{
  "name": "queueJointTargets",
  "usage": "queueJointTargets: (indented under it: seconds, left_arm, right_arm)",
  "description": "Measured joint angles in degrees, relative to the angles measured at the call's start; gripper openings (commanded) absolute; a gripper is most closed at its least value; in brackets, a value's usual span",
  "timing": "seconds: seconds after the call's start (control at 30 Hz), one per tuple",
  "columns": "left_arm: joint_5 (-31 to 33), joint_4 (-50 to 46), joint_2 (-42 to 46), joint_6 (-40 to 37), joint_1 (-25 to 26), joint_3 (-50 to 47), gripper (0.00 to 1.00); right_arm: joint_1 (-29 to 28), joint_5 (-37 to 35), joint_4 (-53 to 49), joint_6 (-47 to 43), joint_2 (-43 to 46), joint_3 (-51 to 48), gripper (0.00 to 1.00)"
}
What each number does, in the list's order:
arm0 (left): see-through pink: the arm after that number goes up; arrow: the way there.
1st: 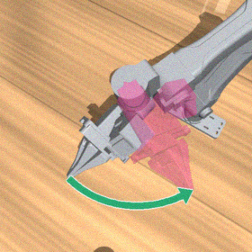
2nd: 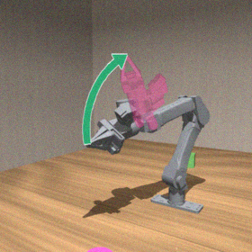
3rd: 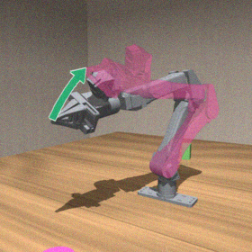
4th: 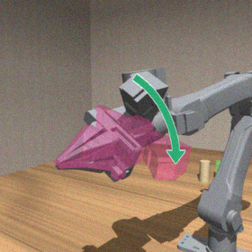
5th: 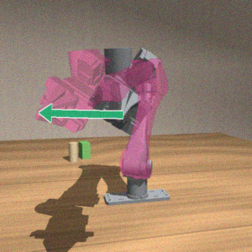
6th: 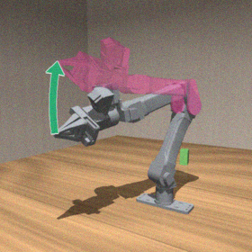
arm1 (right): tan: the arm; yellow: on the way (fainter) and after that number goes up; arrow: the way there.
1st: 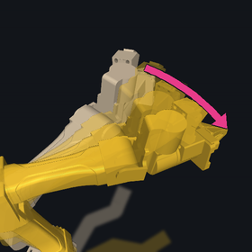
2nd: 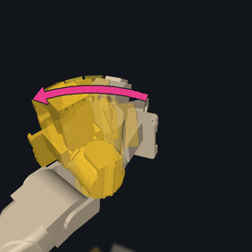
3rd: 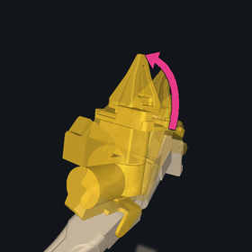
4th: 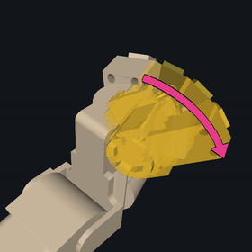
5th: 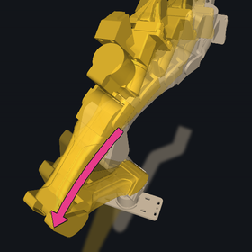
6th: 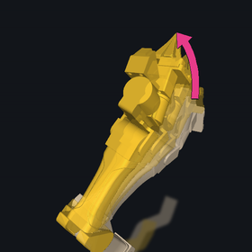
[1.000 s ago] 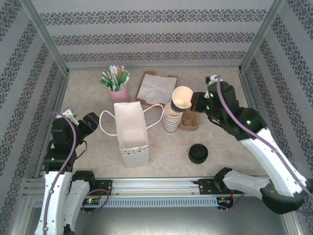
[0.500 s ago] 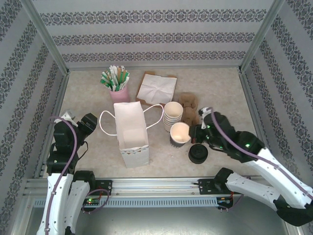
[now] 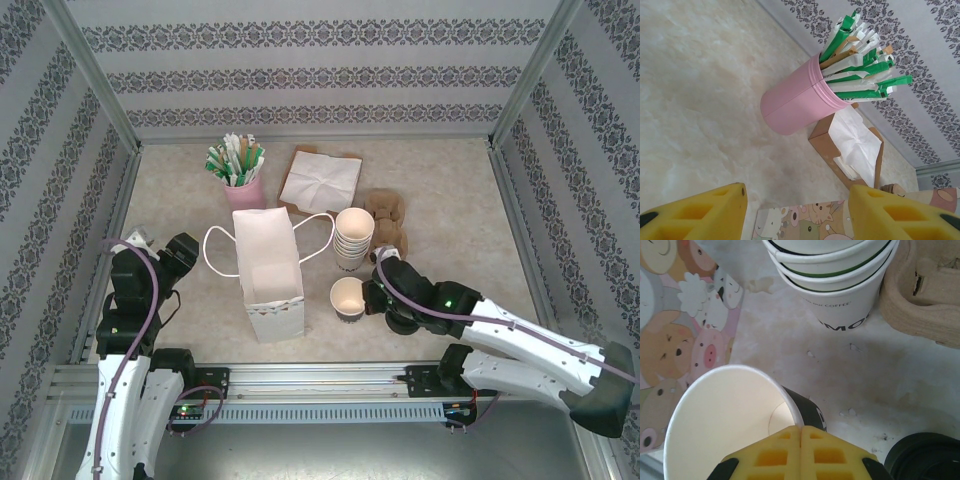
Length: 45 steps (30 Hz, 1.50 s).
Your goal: Pack the takeout coffee
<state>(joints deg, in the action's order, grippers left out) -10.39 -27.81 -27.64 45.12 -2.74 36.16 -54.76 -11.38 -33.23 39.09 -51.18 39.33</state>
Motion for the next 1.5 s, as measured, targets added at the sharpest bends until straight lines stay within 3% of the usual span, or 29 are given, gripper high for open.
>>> queueJointTargets:
  seconds: [0.13,0.5,0.6,0.87,1.13,1.5]
  left_arm:
    - [0.0,0.0,0.0,0.0,0.0,0.0,0.57]
    - [0.0,0.0,0.0,0.2,0.0,-0.8,0.56]
    - [0.0,-0.1,0.0,0.1,0.0,-0.8,0.56]
    - [-0.1,-2.5,0.0,-3.0,0.0,0.1,0.56]
    - [-2.7,-2.7,-1.2,-6.0,0.0,0.5,0.59]
    - [-6.5,-3.1,-2.9,-7.5,0.0,0.8,0.62]
  right_arm:
    - [-0.2,-1.8,1.2,0.1,-0.9,-1.3,0.00]
    - [-0.2,-4.9,0.9,2.3,-0.8,-2.3,0.28]
    - [-0.2,-6.0,-1.4,2.9,-0.7,-1.9,0.30]
    - [1.0,-11.0,-17.1,5.7,-0.8,9.9,0.64]
    - [10.8,-6.1,-27.1,6.9,-1.6,8.8,0.70]
    - [11.9,0.5,-27.1,7.1,-5.3,4.2,0.73]
